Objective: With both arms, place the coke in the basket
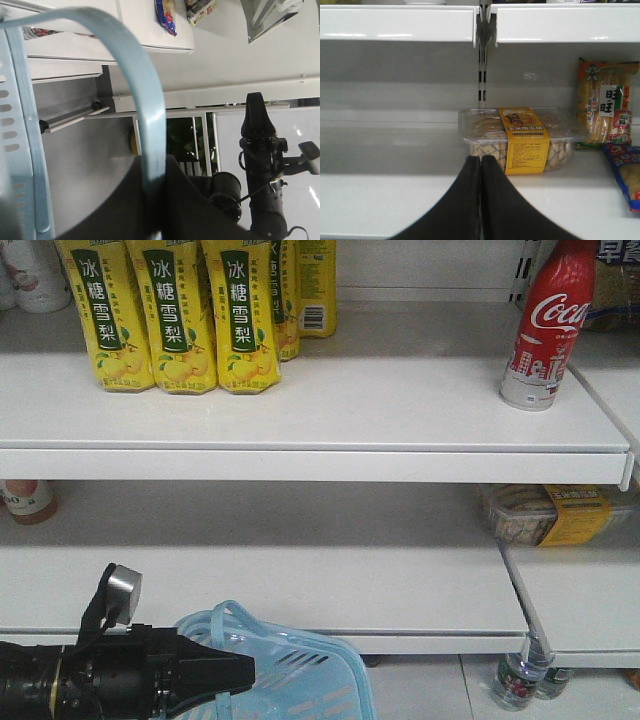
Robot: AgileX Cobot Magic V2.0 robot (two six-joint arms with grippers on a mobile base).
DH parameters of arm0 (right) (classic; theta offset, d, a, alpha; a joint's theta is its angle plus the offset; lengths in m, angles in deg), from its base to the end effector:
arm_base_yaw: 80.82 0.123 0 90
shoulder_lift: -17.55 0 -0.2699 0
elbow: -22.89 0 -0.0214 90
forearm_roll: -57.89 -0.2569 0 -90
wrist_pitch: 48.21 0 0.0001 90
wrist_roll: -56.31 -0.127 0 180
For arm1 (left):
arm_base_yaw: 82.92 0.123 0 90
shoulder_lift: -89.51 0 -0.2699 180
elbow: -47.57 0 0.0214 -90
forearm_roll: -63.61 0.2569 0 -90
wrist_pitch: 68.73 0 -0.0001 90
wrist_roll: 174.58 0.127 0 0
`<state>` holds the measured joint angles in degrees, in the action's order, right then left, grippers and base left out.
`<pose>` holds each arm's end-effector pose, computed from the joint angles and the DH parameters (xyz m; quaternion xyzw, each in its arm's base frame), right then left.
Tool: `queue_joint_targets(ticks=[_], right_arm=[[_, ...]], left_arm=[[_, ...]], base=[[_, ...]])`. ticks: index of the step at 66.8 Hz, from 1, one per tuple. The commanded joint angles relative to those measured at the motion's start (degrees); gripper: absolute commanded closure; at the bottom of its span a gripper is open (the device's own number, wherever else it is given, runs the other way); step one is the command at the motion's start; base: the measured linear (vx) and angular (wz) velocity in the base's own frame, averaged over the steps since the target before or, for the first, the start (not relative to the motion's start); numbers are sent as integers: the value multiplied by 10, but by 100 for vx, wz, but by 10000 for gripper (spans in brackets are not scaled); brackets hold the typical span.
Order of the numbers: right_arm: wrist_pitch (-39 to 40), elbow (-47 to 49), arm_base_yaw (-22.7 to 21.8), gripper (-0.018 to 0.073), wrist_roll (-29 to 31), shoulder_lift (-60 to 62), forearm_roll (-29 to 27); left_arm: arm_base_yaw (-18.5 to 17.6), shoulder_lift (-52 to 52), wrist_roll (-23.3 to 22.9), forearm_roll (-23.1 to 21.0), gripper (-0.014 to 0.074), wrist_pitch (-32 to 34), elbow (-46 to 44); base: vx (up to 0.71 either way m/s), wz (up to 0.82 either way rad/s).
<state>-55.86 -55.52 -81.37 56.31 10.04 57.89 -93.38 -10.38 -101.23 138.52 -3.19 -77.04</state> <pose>0.1139 -0.0011 0.1899 0.0035 0.7288 -0.0033 0.6847 0.1986 -0.1501 0.1292 -0.0361 0.7982 -0.5906 0.1126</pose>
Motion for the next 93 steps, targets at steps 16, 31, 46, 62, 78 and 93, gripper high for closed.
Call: queue_joint_targets(ticks=[16, 31, 46, 62, 78, 93], right_arm=[[42, -8, 2, 568, 0, 8, 4], [42, -8, 2, 568, 0, 8, 4], [42, -8, 2, 568, 0, 8, 4], [42, -8, 2, 568, 0, 8, 4], [42, -8, 2, 568, 0, 8, 4], [46, -8, 2, 568, 0, 8, 9]], left_arm=[[-2, 19, 3, -35, 603, 134, -9], [-2, 19, 3, -35, 603, 134, -9], [-2, 19, 3, -35, 603, 134, -9], [-2, 19, 3, -36, 603, 134, -9], [-2, 19, 3, -36, 603, 134, -9], [-2, 19, 3, -36, 603, 134, -9]], base=[[0, 0], [0, 0], [0, 0], [0, 0], [0, 0], [0, 0]])
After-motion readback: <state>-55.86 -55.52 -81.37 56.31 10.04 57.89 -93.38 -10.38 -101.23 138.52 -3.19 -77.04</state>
